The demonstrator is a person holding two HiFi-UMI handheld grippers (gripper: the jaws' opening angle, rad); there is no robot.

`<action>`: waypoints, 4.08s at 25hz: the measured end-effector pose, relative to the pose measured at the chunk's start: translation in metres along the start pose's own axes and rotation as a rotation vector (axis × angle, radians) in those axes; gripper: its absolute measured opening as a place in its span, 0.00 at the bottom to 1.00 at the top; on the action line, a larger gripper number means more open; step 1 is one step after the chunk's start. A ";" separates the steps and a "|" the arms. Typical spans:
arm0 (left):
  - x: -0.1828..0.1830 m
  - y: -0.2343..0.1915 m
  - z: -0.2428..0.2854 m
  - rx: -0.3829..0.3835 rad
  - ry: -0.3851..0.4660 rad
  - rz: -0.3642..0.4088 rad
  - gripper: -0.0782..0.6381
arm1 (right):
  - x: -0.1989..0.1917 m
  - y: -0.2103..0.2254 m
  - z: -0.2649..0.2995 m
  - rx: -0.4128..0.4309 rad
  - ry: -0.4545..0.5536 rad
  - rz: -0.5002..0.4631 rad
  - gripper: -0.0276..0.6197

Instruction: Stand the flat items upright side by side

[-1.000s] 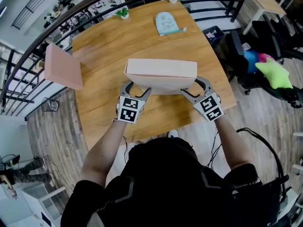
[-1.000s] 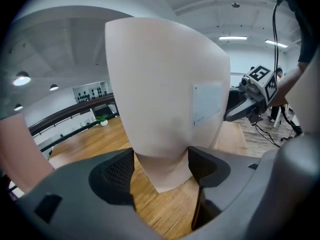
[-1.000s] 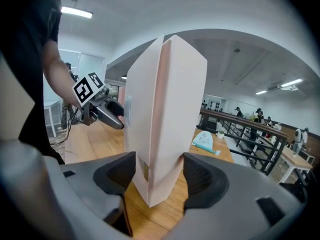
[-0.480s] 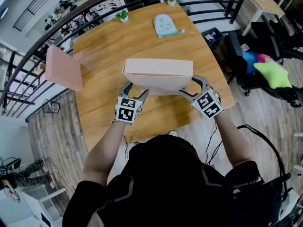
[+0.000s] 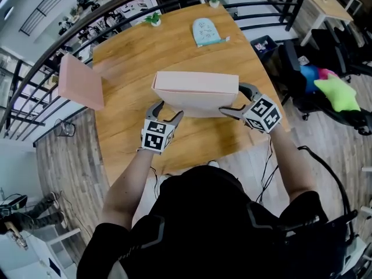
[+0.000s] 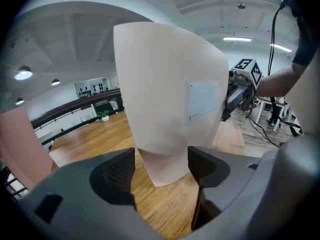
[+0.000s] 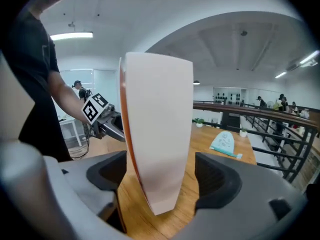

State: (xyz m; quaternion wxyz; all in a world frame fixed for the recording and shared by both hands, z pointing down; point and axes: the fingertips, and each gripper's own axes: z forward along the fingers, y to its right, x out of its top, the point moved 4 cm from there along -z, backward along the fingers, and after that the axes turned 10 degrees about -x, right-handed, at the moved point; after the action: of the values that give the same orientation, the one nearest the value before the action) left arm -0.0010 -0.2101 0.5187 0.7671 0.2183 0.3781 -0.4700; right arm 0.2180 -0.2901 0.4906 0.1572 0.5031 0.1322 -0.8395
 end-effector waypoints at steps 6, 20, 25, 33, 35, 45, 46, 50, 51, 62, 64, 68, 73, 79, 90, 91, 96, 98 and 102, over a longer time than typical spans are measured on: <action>-0.001 -0.001 -0.030 -0.022 0.040 -0.044 0.59 | 0.017 0.007 -0.002 0.107 0.033 0.001 0.67; -0.020 -0.040 -0.159 0.163 0.225 -0.201 0.59 | 0.038 -0.037 0.031 -0.054 -0.015 0.061 0.52; -0.030 -0.062 -0.205 0.247 0.313 -0.253 0.59 | 0.051 -0.064 0.053 -0.116 -0.041 0.089 0.52; -0.049 -0.086 -0.262 0.325 0.361 -0.261 0.59 | 0.078 -0.104 0.096 -0.141 -0.090 0.112 0.51; -0.055 -0.095 -0.279 0.345 0.372 -0.255 0.59 | 0.085 -0.117 0.109 -0.144 -0.102 0.114 0.51; -0.095 -0.137 -0.353 0.414 0.425 -0.296 0.59 | 0.127 -0.182 0.179 -0.217 -0.126 0.168 0.51; -0.099 -0.140 -0.359 0.418 0.425 -0.296 0.59 | 0.131 -0.187 0.185 -0.230 -0.125 0.174 0.51; -0.114 -0.154 -0.382 0.424 0.411 -0.267 0.59 | 0.146 -0.205 0.210 -0.269 -0.124 0.194 0.51; -0.117 -0.158 -0.388 0.421 0.410 -0.260 0.59 | 0.150 -0.209 0.215 -0.280 -0.125 0.202 0.51; -0.155 -0.202 -0.437 0.393 0.452 -0.263 0.59 | 0.188 -0.249 0.271 -0.437 -0.114 0.276 0.52; -0.162 -0.208 -0.444 0.398 0.456 -0.272 0.59 | 0.193 -0.252 0.283 -0.468 -0.113 0.297 0.52; -0.171 -0.214 -0.460 0.418 0.465 -0.285 0.59 | 0.208 -0.256 0.309 -0.490 -0.132 0.328 0.53; -0.185 -0.219 -0.480 0.459 0.467 -0.303 0.59 | 0.228 -0.261 0.347 -0.513 -0.127 0.363 0.53; -0.197 -0.218 -0.494 0.511 0.459 -0.333 0.59 | 0.244 -0.261 0.381 -0.515 -0.131 0.390 0.53; -0.181 -0.218 -0.481 0.526 0.468 -0.339 0.59 | 0.239 -0.265 0.384 -0.325 -0.130 0.319 0.57; -0.180 -0.218 -0.480 0.524 0.471 -0.341 0.59 | 0.236 -0.265 0.380 -0.301 -0.132 0.309 0.57; -0.174 -0.219 -0.476 0.531 0.483 -0.356 0.59 | 0.222 -0.262 0.367 -0.211 -0.141 0.255 0.52; -0.170 -0.218 -0.472 0.538 0.483 -0.357 0.59 | 0.219 -0.256 0.364 -0.187 -0.131 0.232 0.47; -0.167 -0.213 -0.466 0.553 0.478 -0.363 0.58 | 0.217 -0.253 0.371 -0.133 -0.133 0.179 0.45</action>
State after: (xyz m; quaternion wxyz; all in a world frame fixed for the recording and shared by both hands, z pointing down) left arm -0.4103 0.1055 0.3660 0.4748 0.4492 0.4373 -0.6177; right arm -0.2770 -0.2282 0.4850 0.2726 0.4447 0.1315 -0.8430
